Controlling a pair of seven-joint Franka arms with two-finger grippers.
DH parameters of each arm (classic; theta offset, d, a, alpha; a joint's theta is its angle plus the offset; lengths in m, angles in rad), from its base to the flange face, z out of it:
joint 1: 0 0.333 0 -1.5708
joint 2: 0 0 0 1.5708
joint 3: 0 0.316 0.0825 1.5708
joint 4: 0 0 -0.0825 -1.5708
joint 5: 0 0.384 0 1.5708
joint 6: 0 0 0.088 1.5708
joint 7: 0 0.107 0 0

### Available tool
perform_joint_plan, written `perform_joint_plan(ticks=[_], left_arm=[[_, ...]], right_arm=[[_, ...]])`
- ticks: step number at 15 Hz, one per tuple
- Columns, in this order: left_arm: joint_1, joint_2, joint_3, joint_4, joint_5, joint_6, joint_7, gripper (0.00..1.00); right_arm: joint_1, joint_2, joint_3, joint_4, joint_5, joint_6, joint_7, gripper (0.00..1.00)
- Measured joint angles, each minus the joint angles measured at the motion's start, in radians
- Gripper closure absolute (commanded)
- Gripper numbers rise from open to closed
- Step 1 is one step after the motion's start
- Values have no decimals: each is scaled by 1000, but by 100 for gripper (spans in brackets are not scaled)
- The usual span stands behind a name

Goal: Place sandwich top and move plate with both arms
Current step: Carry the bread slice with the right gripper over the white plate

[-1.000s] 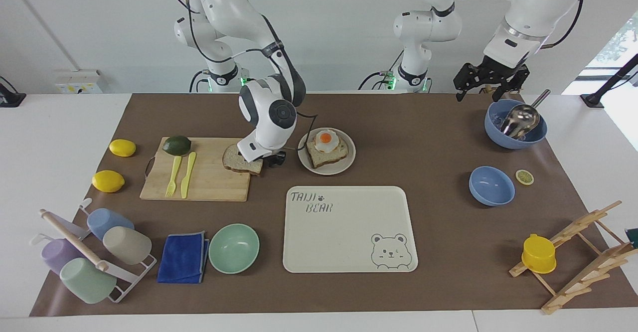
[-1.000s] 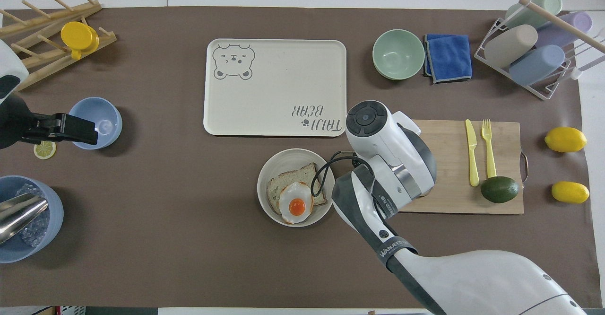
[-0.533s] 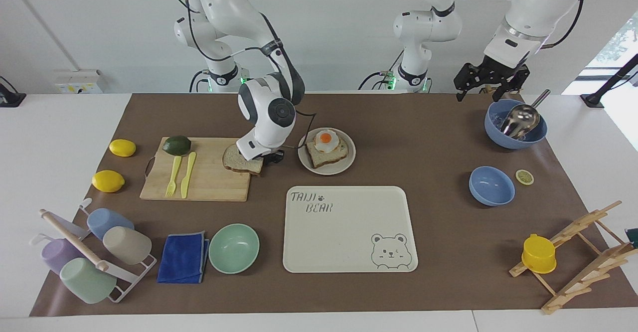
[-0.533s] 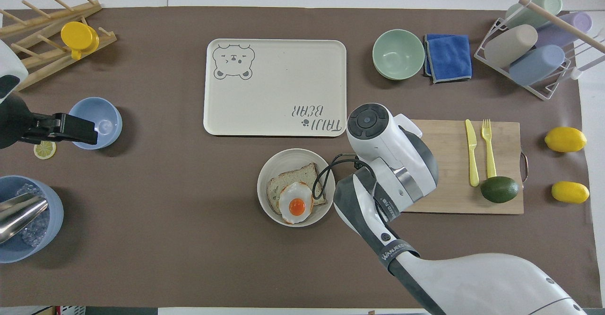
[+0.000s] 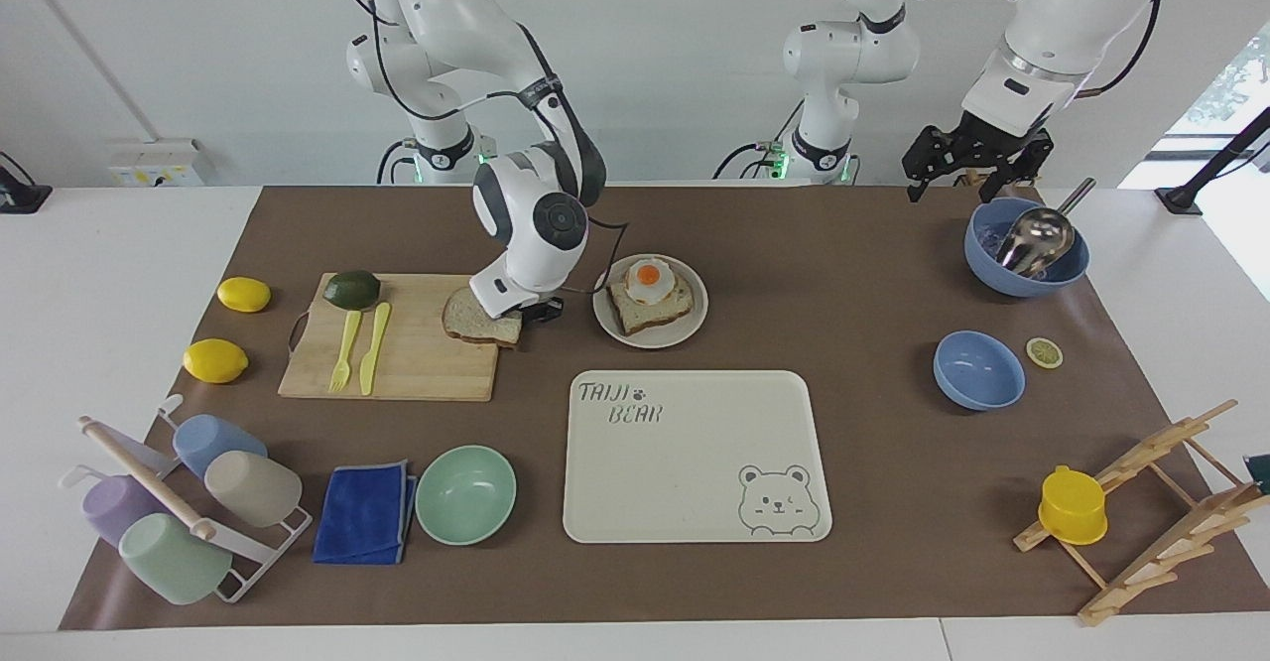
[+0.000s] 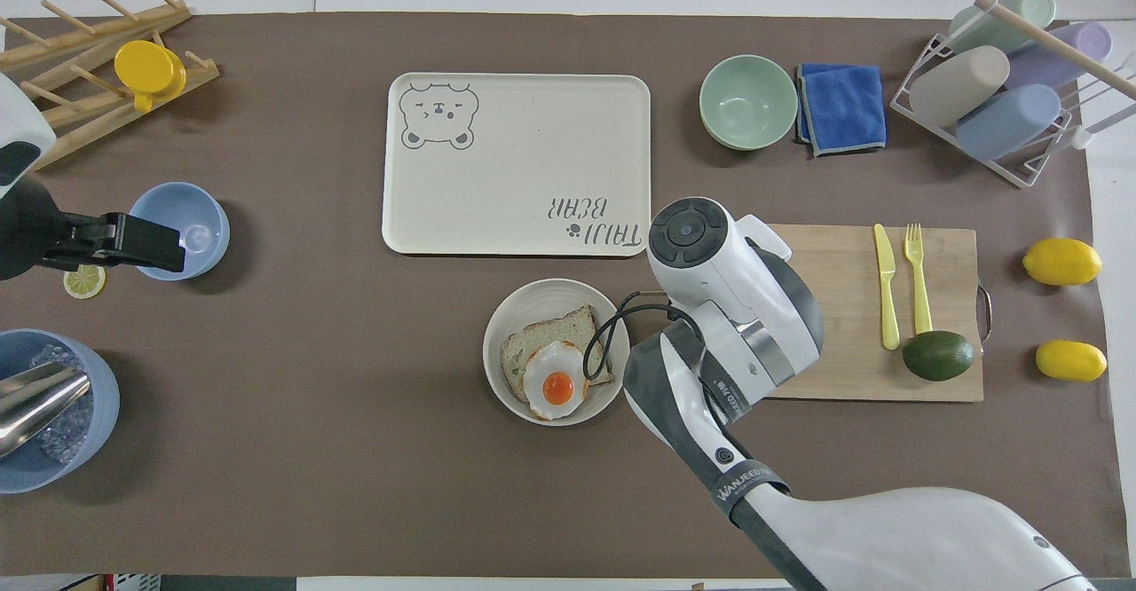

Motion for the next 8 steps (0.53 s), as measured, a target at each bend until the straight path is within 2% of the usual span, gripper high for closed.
perform_joint_plan(ticks=[4, 6, 8], left_arm=[[0, 0, 0, 0, 0, 0, 0, 0], [0, 0, 0, 0, 0, 0, 0, 0], [0, 0, 0, 0, 0, 0, 0, 0]], right_arm=[[12, 0, 0, 46, -17, -85, -11, 100], [20, 0, 17, 122, -17, -174, -14, 100], [23, 8, 56, 244, -17, -279, -14, 100]])
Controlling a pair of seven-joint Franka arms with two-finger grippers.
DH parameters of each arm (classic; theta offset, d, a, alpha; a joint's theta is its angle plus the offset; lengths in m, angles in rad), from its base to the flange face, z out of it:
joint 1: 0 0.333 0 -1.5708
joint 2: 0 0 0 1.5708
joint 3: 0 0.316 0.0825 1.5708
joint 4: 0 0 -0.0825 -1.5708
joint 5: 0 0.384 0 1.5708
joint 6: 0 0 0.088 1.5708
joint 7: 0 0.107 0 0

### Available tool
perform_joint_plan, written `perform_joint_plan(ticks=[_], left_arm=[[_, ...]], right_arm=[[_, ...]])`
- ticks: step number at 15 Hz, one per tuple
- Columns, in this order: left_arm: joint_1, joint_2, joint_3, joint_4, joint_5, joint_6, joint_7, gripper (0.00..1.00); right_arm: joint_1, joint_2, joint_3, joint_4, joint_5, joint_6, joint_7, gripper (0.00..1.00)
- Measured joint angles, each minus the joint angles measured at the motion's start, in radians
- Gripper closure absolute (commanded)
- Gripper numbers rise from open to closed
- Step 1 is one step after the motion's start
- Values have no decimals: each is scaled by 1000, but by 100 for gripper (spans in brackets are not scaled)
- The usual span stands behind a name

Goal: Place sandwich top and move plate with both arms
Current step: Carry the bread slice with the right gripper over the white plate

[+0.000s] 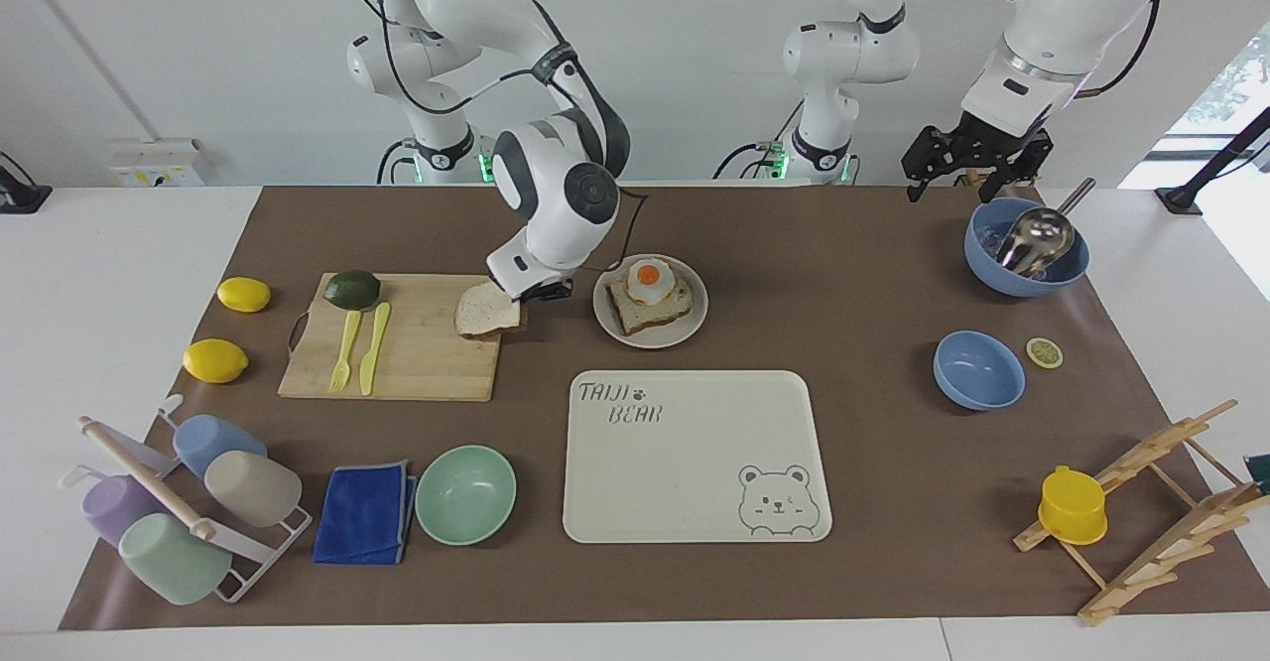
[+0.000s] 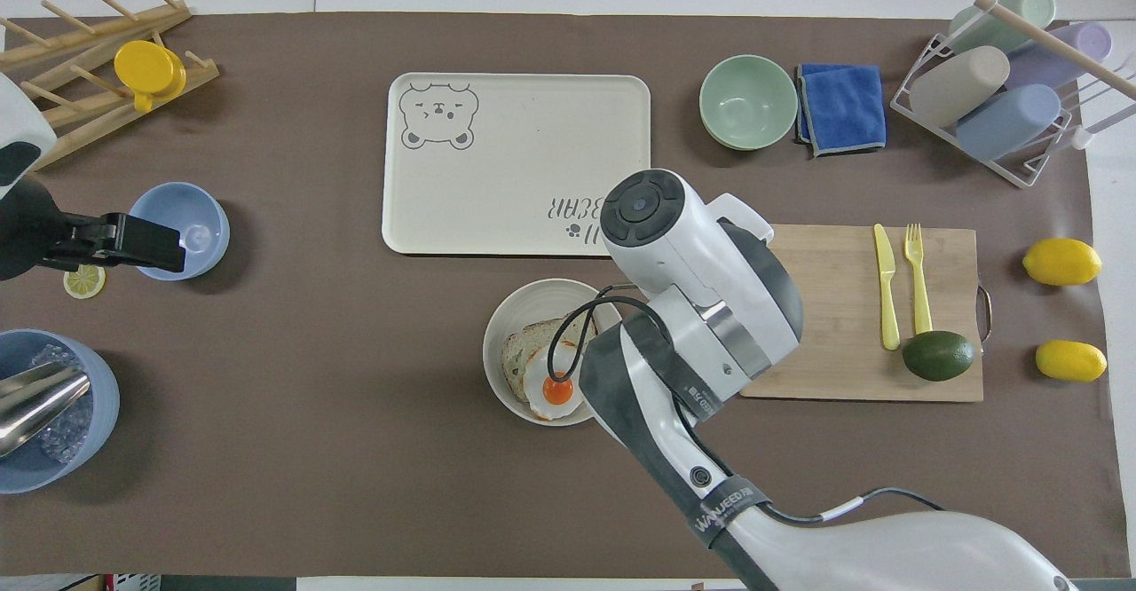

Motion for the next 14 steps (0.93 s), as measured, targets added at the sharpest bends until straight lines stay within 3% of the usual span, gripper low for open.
perform_joint_plan(ticks=[3, 5, 9, 14], left_arm=[[1, 0, 2, 0, 0, 2, 0, 0], [1, 0, 3, -3, 0, 5, 0, 0], [2, -16, 7, -44, 0, 41, 0, 0], [19, -29, 14, -62, 0, 50, 3, 0]], right_arm=[[5, 48, 72, 185, 28, -89, 12, 100], [18, 85, 103, 248, 48, -95, 57, 100], [87, 135, 137, 266, 110, 9, 219, 100], [105, 156, 137, 240, 132, 84, 255, 100]])
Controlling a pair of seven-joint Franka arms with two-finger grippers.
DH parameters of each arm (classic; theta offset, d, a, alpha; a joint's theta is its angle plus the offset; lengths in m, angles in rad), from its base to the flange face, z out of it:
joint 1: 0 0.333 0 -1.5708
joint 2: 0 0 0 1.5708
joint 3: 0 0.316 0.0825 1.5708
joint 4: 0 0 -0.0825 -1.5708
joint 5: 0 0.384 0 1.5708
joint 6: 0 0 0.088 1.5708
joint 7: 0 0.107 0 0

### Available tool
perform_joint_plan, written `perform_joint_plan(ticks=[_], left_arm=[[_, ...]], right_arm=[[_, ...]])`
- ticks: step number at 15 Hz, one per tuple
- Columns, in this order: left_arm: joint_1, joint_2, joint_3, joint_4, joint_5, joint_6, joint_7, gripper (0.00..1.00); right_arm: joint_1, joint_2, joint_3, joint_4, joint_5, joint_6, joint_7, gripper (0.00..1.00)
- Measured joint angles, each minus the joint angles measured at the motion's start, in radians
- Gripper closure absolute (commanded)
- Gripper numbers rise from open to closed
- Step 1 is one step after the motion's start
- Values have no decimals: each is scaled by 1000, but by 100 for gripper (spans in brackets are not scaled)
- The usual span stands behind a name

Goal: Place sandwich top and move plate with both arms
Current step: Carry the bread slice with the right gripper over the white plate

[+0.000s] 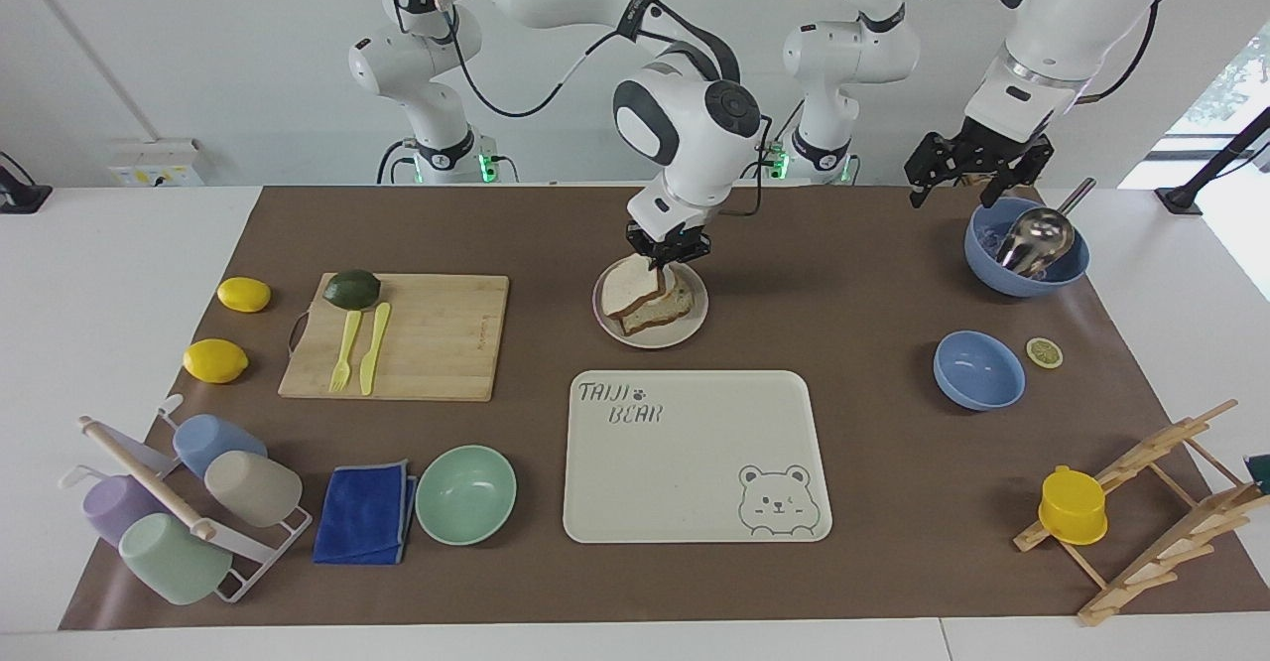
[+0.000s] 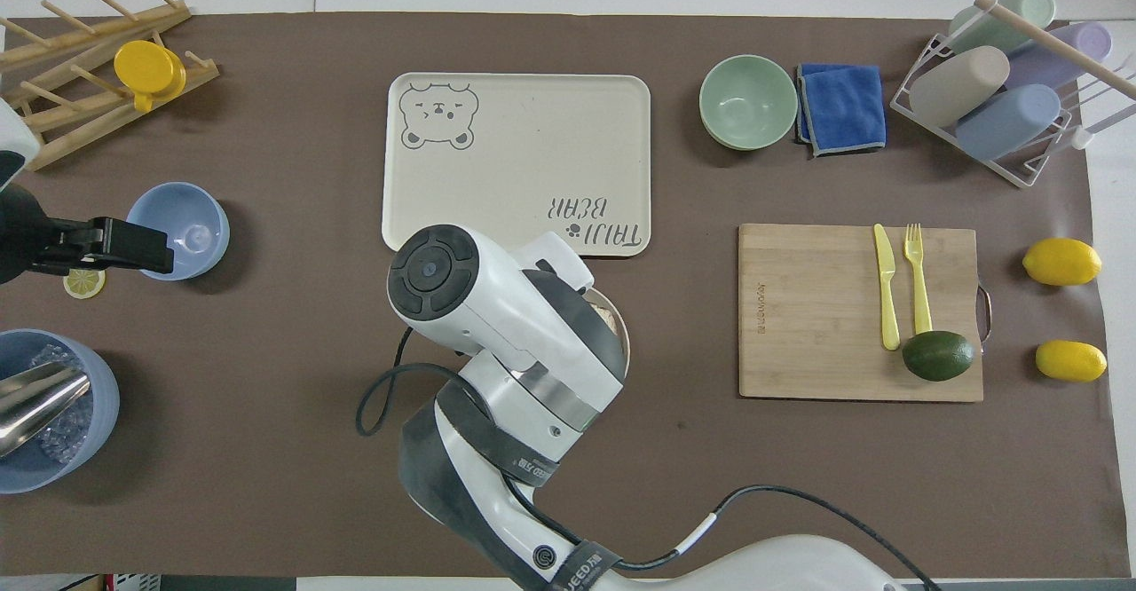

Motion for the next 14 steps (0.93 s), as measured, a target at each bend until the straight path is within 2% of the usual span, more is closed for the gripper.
perform_joint_plan(ticks=[3, 6, 7, 8, 9, 11, 12, 14], left_arm=[[5, -1, 0, -6, 0, 7, 1, 0], [5, -4, 0, -13, 0, 12, 1, 0], [6, -5, 0, -15, 0, 12, 1, 0], [7, -5, 0, -15, 0, 13, 1, 0], [10, -6, 0, -16, 0, 16, 1, 0], [17, -8, 1, -21, 0, 26, 1, 0], [19, -10, 1, -25, 0, 30, 2, 0], [19, -13, 1, -34, 0, 34, 2, 0]], right_arm=[[-2, 0, 0, -53, 25, 74, 0, 100], [-1, 0, 1, -64, 51, 94, 0, 98], [-1, -1, 4, -64, 53, 94, 0, 86], [0, -1, 11, -64, 53, 94, 0, 66], [1, -2, 18, -64, 53, 94, 0, 51], [3, -2, 26, -64, 53, 94, 1, 4], [3, -3, 29, -64, 53, 96, 1, 0], [3, -7, 30, -63, 53, 99, 1, 0]])
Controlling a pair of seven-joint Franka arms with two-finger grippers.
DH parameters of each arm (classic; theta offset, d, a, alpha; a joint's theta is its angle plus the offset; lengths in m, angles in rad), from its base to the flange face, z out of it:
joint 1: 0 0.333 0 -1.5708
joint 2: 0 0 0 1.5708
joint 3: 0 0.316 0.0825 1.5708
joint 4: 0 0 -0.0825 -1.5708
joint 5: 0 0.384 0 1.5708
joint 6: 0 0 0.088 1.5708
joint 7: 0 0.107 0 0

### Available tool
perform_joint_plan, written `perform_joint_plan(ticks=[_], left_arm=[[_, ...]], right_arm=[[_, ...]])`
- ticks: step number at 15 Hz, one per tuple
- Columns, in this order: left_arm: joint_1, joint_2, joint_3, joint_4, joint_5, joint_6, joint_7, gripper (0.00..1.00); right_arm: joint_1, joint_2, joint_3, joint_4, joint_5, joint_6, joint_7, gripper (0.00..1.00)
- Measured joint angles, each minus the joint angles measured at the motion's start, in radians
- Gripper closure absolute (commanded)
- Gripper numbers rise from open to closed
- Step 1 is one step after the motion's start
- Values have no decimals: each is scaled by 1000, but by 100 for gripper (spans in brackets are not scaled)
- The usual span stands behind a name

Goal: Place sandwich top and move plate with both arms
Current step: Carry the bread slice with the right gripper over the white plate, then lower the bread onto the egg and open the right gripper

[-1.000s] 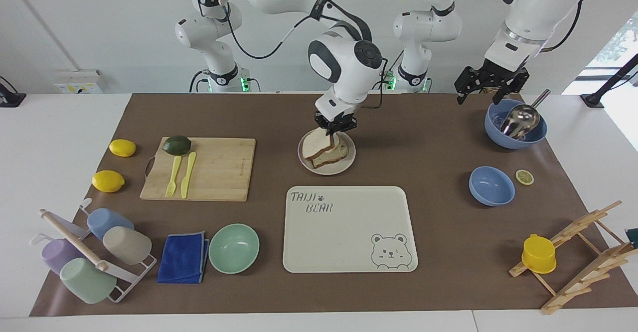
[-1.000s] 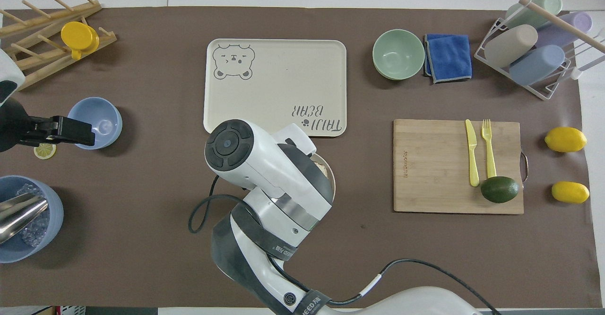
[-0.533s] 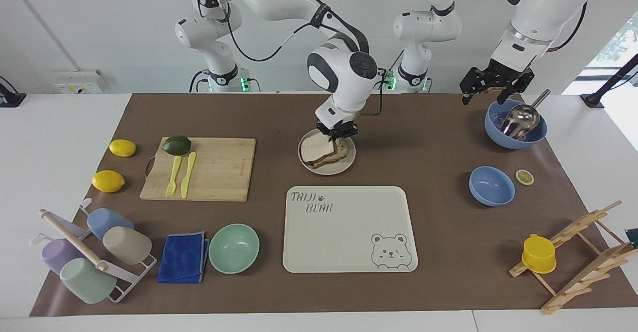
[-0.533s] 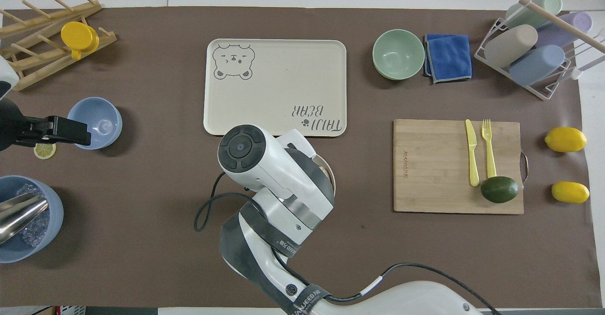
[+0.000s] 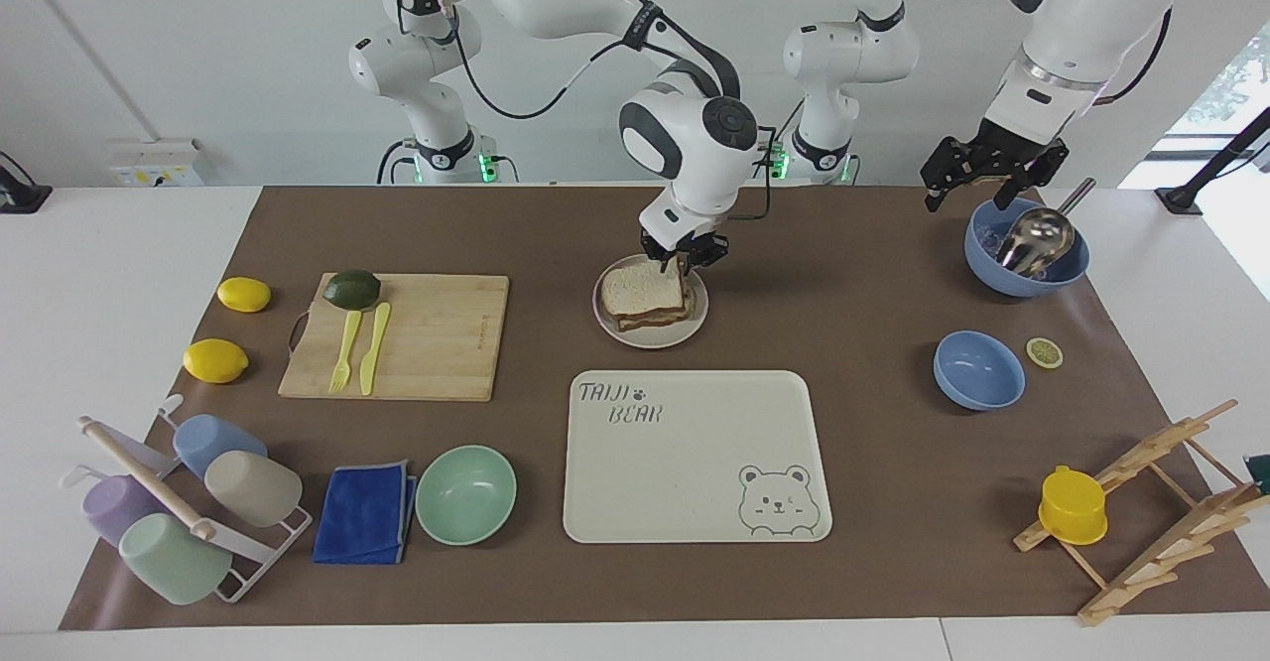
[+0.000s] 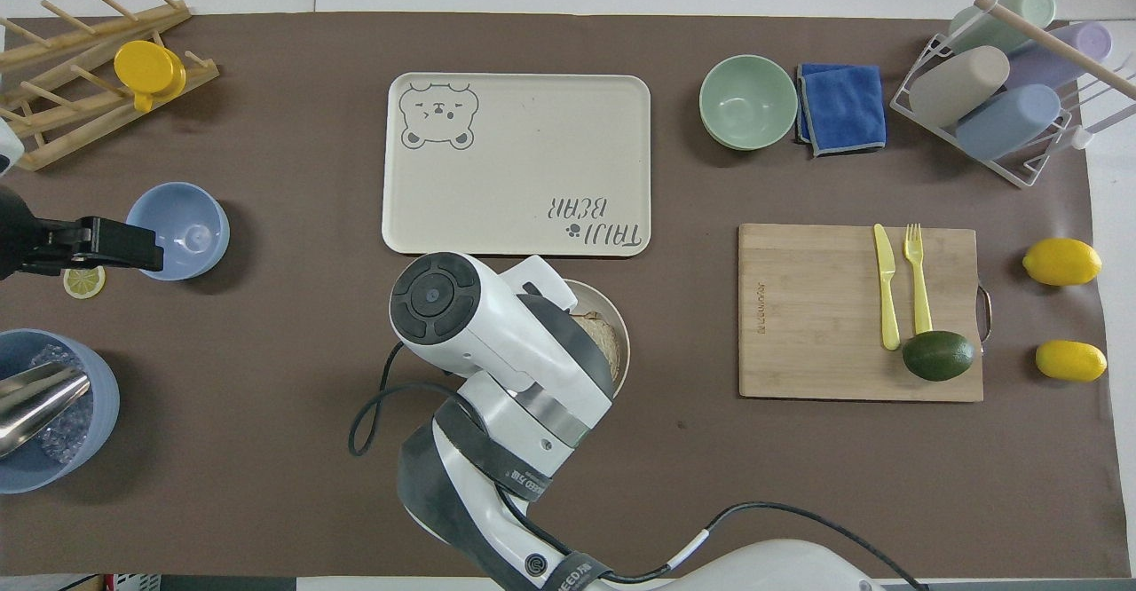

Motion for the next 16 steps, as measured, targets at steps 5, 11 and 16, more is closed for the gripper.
perform_joint_plan(ticks=[5, 11, 16], left_arm=[[0, -2, 0, -12, 0, 14, 0, 0], [-5, -17, -15, -128, 0, 95, 1, 0], [-109, -51, -24, -292, -11, 215, -2, 0]], right_arm=[[-69, -89, -3, 5, -2, -28, -39, 0], [-331, -258, -8, 4, -2, -238, -317, 0], [-606, -333, -12, 0, -1, -306, -587, 0]])
